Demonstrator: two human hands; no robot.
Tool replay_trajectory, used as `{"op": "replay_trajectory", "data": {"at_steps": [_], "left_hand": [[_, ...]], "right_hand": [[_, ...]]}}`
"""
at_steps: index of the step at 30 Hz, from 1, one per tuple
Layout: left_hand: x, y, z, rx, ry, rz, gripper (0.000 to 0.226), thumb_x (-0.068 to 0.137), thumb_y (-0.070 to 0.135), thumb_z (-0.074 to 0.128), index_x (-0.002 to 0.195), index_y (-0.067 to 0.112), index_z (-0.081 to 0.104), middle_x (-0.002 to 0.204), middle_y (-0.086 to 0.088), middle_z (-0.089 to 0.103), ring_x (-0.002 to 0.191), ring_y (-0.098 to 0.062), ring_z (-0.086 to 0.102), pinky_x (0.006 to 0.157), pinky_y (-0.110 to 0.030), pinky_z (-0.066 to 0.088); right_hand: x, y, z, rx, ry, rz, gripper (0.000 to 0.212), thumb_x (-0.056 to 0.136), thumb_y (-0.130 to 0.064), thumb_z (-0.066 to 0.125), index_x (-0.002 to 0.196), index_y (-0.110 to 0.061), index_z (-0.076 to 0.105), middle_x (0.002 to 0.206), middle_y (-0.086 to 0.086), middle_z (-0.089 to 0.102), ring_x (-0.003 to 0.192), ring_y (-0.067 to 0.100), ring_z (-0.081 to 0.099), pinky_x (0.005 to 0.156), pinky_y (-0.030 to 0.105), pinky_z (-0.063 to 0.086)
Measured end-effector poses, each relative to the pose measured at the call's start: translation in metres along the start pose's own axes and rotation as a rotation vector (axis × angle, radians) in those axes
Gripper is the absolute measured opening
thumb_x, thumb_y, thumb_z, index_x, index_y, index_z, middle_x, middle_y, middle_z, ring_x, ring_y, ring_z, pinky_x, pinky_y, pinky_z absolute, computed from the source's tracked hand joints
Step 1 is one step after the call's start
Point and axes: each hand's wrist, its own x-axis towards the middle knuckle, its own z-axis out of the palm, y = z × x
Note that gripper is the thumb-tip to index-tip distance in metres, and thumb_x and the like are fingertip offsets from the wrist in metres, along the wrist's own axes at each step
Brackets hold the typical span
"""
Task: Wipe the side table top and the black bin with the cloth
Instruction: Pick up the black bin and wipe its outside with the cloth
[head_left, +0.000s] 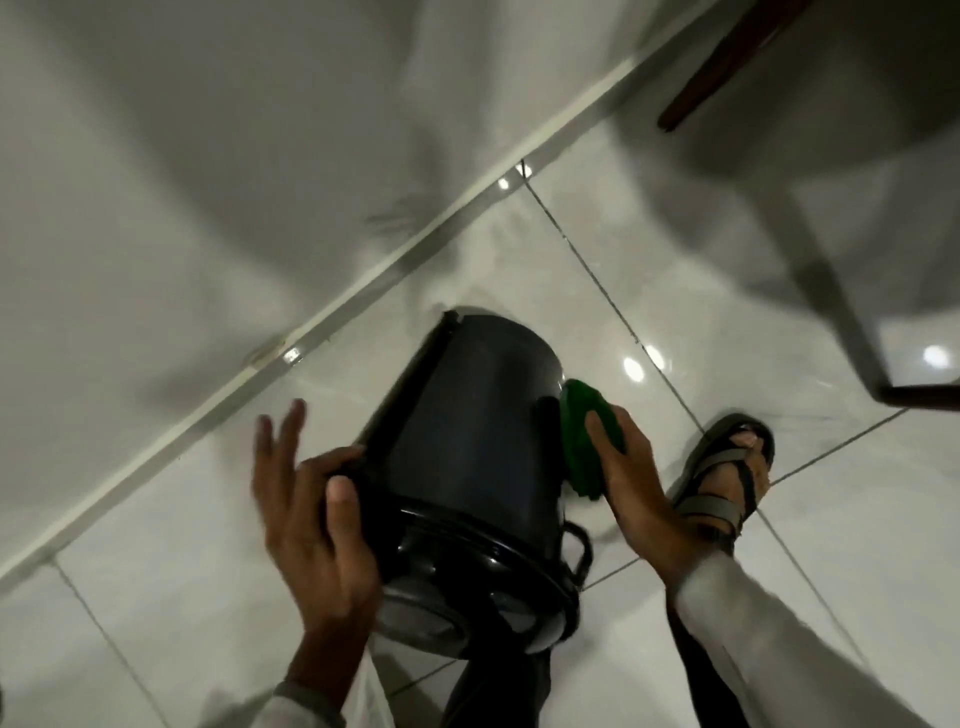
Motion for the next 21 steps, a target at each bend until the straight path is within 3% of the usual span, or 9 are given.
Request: {"op": "replay_trajectory", "data": {"at_steps": [2,4,6,8,10,12,16,18,21], "left_hand": [[-0.014,0.03,0.011,-0.099,-0.082,0.011,0.04,0.109,0.038,0.033,0.103,0.034,0.072,0.151,-0.013,0.059,0.156,-0.024,0.04,0.127,-0.032,0.03],[-0.027,0.048,0.015,-0.148,-0.124,0.001,0.046,0.11,0.04,0.034,0.095,0.031,0.077,0.15,-0.007,0.061,0.151,-0.018,0.047,0.124,-0.025,0.033],[-0.046,0.054,0.019,-0.084,-0.135,-0.003,0.04,0.108,0.035,0.043,0.105,0.014,0.077,0.157,-0.006,0.053,0.156,-0.019,0.041,0.128,-0.039,0.034],[-0.061,0.059,0.021,0.012,-0.127,-0.053,0.047,0.104,0.035,0.046,0.142,0.01,0.056,0.169,-0.014,0.036,0.162,-0.026,0.027,0.131,-0.056,0.024],[-0.068,0.062,0.021,0.069,-0.126,-0.125,0.07,0.105,0.053,0.035,0.159,0.011,0.027,0.173,-0.015,0.023,0.165,-0.029,0.015,0.133,-0.058,0.012],[-0.072,0.066,0.022,0.011,-0.117,-0.123,0.075,0.106,0.058,0.025,0.164,0.011,0.015,0.177,-0.013,0.013,0.167,-0.027,0.007,0.135,-0.051,0.007],[-0.074,0.061,0.025,-0.137,-0.01,-0.233,0.062,0.108,0.037,0.028,0.166,0.028,0.009,0.179,0.006,0.007,0.167,-0.017,0.003,0.136,-0.044,0.01],[-0.059,0.044,0.026,-0.133,0.066,-0.388,0.063,0.106,0.038,0.027,0.166,0.027,0.01,0.178,0.009,0.005,0.166,-0.01,0.001,0.136,-0.048,0.009],[-0.046,0.022,0.026,0.047,-0.023,-0.501,0.075,0.101,0.049,0.019,0.167,0.018,0.003,0.176,0.009,0.0,0.164,-0.006,-0.006,0.137,-0.047,-0.002]], "right_hand": [[-0.031,-0.022,-0.021,-0.066,0.052,-0.125,0.025,0.109,-0.028,0.056,0.11,-0.049,0.069,0.098,-0.019,0.079,0.107,0.007,0.076,0.072,0.005,0.057],[-0.047,-0.045,-0.036,-0.098,0.136,-0.246,0.024,0.108,-0.036,0.057,0.112,-0.056,0.069,0.099,-0.025,0.079,0.102,-0.003,0.075,0.078,0.007,0.058],[-0.053,-0.062,-0.044,-0.149,0.139,-0.322,0.032,0.101,-0.053,0.054,0.129,-0.042,0.067,0.109,-0.004,0.079,0.111,0.018,0.074,0.096,0.035,0.062],[-0.055,-0.083,-0.04,-0.265,-0.018,-0.368,0.054,0.095,-0.061,0.051,0.14,-0.033,0.061,0.125,0.005,0.075,0.123,0.029,0.069,0.108,0.054,0.056],[-0.057,-0.087,-0.029,-0.342,-0.18,-0.408,0.039,0.099,-0.049,0.054,0.137,-0.047,0.061,0.135,-0.019,0.071,0.131,0.003,0.065,0.112,0.029,0.054],[-0.064,-0.079,-0.019,-0.516,-0.382,-0.51,0.033,0.102,-0.043,0.055,0.13,-0.058,0.06,0.142,-0.041,0.057,0.134,-0.02,0.051,0.108,0.001,0.041],[-0.067,-0.046,-0.023,-0.803,-0.599,-0.736,0.042,0.108,-0.054,0.041,0.137,-0.034,0.063,0.163,-0.012,0.041,0.151,0.0,0.04,0.121,0.012,0.035],[-0.067,-0.033,-0.031,-0.852,-0.603,-0.745,0.041,0.109,-0.058,0.037,0.138,-0.04,0.059,0.163,-0.017,0.036,0.151,-0.005,0.036,0.121,0.009,0.031],[-0.052,-0.021,-0.041,-0.921,-0.566,-0.657,0.043,0.106,-0.064,0.035,0.142,-0.046,0.052,0.166,-0.021,0.029,0.149,-0.005,0.033,0.121,0.01,0.028]]}}
